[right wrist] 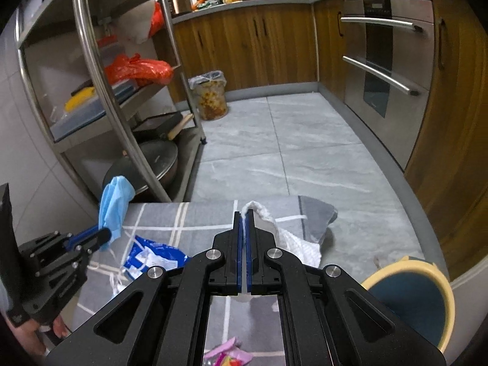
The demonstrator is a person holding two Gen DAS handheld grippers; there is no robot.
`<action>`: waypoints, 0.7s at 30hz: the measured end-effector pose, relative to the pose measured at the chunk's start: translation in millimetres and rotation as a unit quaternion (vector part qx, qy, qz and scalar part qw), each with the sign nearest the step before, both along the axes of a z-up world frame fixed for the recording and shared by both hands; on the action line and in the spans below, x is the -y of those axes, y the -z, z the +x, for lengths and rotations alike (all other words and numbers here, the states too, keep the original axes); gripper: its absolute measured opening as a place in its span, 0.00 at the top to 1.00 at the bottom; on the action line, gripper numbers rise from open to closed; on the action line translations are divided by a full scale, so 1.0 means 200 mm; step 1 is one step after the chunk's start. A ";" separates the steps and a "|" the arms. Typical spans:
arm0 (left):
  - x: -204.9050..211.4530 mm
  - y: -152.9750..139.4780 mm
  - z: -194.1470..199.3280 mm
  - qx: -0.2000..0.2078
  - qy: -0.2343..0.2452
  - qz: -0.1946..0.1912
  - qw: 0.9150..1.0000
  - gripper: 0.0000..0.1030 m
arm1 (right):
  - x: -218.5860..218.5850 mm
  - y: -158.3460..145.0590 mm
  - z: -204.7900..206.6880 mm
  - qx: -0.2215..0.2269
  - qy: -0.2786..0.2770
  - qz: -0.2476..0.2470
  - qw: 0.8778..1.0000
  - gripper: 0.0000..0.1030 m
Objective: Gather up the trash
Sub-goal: 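Carry the blue mask and white wipe over the teal bin with both tools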
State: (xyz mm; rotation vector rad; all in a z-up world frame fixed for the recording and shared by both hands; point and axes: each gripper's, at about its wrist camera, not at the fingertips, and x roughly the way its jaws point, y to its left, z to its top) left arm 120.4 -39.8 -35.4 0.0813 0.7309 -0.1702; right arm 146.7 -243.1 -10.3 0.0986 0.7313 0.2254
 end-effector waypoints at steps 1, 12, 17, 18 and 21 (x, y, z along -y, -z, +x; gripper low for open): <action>0.01 -0.01 -0.02 0.000 0.003 -0.001 1.000 0.90 | 0.01 -0.01 -0.01 0.003 0.001 -0.001 1.000 0.97; 0.19 0.02 -0.07 -0.009 0.039 -0.010 0.999 0.90 | 0.18 -0.06 -0.18 0.017 0.023 -0.018 0.999 0.97; 0.29 0.01 -0.08 -0.004 0.061 -0.010 0.998 0.90 | 0.31 -0.08 -0.24 0.024 0.043 -0.017 0.999 0.97; 0.32 0.00 -0.08 -0.003 0.066 -0.010 0.998 0.90 | 0.33 -0.09 -0.25 0.024 0.046 -0.018 0.998 0.97; 0.38 0.00 -0.09 -0.002 0.077 -0.009 0.997 0.90 | 0.40 -0.09 -0.28 0.026 0.060 -0.023 0.998 0.97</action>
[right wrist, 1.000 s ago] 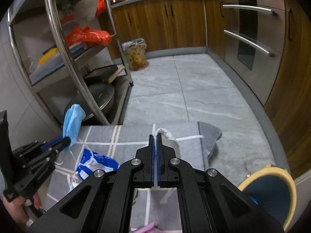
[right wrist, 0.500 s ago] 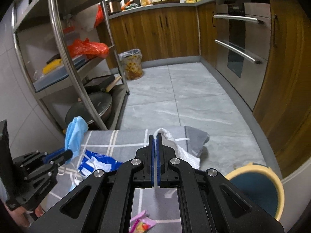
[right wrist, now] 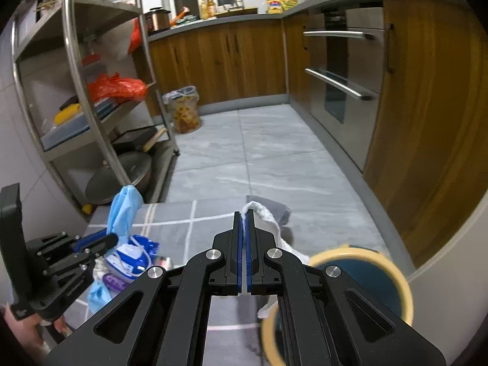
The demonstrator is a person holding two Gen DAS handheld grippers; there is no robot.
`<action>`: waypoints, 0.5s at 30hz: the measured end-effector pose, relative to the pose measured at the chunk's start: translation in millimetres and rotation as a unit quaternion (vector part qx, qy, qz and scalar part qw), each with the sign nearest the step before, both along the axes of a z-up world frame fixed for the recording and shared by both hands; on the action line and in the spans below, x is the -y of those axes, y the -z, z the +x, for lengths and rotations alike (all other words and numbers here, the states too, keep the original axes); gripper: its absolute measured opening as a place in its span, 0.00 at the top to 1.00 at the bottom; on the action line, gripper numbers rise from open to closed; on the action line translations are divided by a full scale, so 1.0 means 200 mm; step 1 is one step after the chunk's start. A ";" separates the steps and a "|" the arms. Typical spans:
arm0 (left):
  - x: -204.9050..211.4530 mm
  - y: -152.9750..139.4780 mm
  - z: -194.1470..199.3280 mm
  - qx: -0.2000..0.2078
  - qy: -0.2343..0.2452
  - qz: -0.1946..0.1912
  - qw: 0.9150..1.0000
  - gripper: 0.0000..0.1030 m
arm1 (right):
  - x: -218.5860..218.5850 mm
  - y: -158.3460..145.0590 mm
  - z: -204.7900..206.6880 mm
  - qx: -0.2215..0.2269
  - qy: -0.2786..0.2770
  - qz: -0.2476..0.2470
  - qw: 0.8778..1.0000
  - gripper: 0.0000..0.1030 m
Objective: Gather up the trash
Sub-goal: 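Carry the blue mask and white wipe over the teal bin with both tools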
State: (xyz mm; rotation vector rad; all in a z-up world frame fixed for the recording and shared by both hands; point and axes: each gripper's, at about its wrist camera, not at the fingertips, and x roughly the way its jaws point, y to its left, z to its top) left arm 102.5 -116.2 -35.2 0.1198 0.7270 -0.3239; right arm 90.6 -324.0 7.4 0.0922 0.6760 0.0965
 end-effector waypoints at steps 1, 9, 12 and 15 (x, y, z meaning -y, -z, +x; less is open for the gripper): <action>0.02 0.00 0.00 0.000 0.003 0.000 1.000 0.90 | 0.02 0.00 0.00 0.000 0.004 -0.001 1.000 0.97; 0.24 0.00 -0.01 0.003 0.042 0.009 0.999 0.90 | 0.25 0.01 -0.08 0.002 0.050 0.002 0.999 0.97; 0.32 0.00 -0.01 0.002 0.057 0.013 0.998 0.90 | 0.33 0.01 -0.09 0.005 0.067 0.002 0.998 0.97; 0.40 0.02 -0.02 0.002 0.074 0.020 0.997 0.90 | 0.40 0.02 -0.10 0.004 0.081 0.006 0.997 0.97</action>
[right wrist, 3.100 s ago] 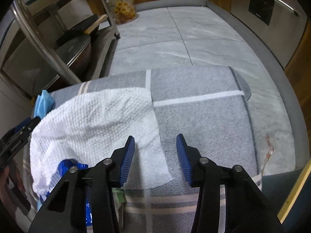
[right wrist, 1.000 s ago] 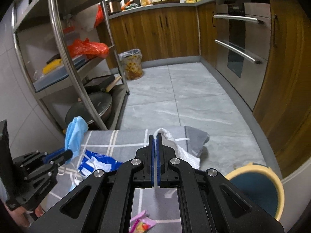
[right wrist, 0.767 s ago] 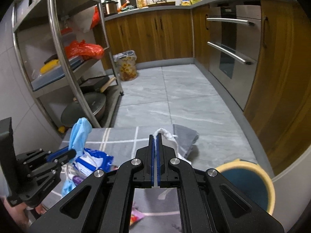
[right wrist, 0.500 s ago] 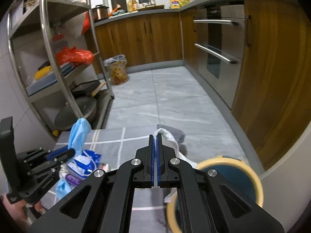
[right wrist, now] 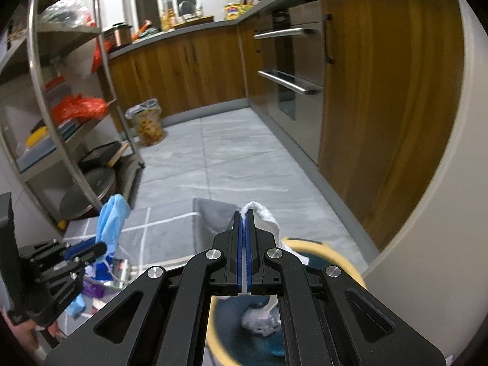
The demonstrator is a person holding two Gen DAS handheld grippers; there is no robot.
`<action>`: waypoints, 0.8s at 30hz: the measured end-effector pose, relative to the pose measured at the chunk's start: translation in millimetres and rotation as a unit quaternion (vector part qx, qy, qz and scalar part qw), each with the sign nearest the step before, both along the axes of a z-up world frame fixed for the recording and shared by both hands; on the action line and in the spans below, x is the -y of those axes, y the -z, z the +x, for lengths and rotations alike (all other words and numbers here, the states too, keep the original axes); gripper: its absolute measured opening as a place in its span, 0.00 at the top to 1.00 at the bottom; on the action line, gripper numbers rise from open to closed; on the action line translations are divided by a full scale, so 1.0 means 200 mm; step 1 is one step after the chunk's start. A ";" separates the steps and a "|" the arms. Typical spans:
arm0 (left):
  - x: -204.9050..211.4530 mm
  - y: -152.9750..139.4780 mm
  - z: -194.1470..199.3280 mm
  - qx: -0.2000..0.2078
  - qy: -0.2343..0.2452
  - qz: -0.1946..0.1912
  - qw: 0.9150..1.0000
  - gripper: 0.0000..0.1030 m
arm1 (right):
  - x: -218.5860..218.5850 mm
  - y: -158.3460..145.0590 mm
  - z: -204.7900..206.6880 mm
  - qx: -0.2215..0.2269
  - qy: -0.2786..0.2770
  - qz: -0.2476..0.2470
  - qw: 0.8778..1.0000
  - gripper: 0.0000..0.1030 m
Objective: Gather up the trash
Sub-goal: 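Carry the blue mask and white wipe over the teal bin with both tools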
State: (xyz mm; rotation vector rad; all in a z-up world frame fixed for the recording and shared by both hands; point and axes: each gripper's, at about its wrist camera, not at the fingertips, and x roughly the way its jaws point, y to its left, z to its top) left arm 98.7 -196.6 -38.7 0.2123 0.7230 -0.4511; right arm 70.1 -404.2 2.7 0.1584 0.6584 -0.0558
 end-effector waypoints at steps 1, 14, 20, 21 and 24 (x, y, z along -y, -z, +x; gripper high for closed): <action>0.03 0.00 0.00 0.000 0.006 0.003 1.000 0.90 | 0.02 0.00 0.00 0.000 0.004 0.002 1.000 0.97; 0.38 0.12 -0.06 -0.005 0.082 0.037 0.996 0.90 | 0.21 0.10 -0.04 -0.016 0.038 0.004 0.999 0.97; 0.53 0.19 -0.11 -0.013 0.127 0.044 0.991 0.90 | 0.30 0.15 -0.02 -0.028 0.058 0.020 0.998 0.97; 0.55 0.19 -0.12 -0.017 0.132 0.041 0.990 0.90 | 0.30 0.16 -0.02 -0.029 0.059 0.021 0.998 0.97; 0.59 0.23 -0.13 -0.029 0.144 0.041 0.988 0.90 | 0.31 0.20 0.00 -0.039 0.062 0.022 0.997 0.97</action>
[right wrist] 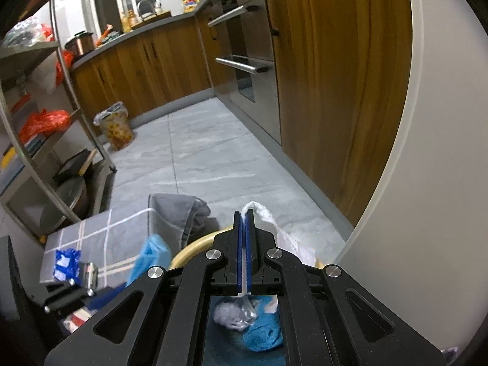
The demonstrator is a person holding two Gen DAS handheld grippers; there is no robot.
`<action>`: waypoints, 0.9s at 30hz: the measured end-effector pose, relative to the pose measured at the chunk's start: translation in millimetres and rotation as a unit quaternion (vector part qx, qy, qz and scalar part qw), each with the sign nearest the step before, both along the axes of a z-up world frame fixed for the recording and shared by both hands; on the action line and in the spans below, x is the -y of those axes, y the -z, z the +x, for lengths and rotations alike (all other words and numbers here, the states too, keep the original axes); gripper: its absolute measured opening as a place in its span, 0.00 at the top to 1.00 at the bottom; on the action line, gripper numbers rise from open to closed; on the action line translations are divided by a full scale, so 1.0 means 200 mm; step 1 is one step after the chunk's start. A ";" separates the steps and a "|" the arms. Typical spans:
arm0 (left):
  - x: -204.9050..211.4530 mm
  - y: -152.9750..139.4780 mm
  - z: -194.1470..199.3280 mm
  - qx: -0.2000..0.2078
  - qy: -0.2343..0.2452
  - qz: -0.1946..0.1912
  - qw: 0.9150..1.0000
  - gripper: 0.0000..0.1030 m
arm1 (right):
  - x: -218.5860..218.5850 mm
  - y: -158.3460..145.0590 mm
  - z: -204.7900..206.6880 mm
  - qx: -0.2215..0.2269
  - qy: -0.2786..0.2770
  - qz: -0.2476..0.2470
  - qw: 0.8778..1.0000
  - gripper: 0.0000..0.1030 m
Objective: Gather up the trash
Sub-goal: 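Carry the blue mask and white wipe over the teal bin with both tools, then open both tools to drop the mask and wipe into the bin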
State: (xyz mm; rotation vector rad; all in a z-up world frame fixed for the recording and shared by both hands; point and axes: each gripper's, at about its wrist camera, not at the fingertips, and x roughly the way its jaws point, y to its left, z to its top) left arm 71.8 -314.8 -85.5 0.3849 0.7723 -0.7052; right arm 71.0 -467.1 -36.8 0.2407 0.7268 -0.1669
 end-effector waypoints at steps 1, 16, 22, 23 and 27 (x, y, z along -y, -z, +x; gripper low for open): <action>0.01 0.02 0.00 -0.004 0.003 0.002 1.000 0.90 | 0.01 0.02 0.00 -0.006 0.002 -0.002 1.000 0.97; 0.12 0.17 0.01 -0.030 0.020 0.030 0.999 0.90 | 0.06 0.19 0.02 -0.075 0.019 0.013 0.997 0.97; 0.10 0.17 0.03 -0.024 0.006 0.033 0.999 0.84 | 0.06 0.21 0.03 -0.084 0.012 0.010 0.996 0.97; 0.10 0.16 0.03 -0.023 0.005 0.032 0.999 0.84 | 0.06 0.21 0.03 -0.087 0.012 0.009 0.996 0.97; 0.09 0.14 0.04 -0.017 -0.003 0.029 0.999 0.83 | 0.06 0.20 0.03 -0.085 0.011 0.008 0.996 0.97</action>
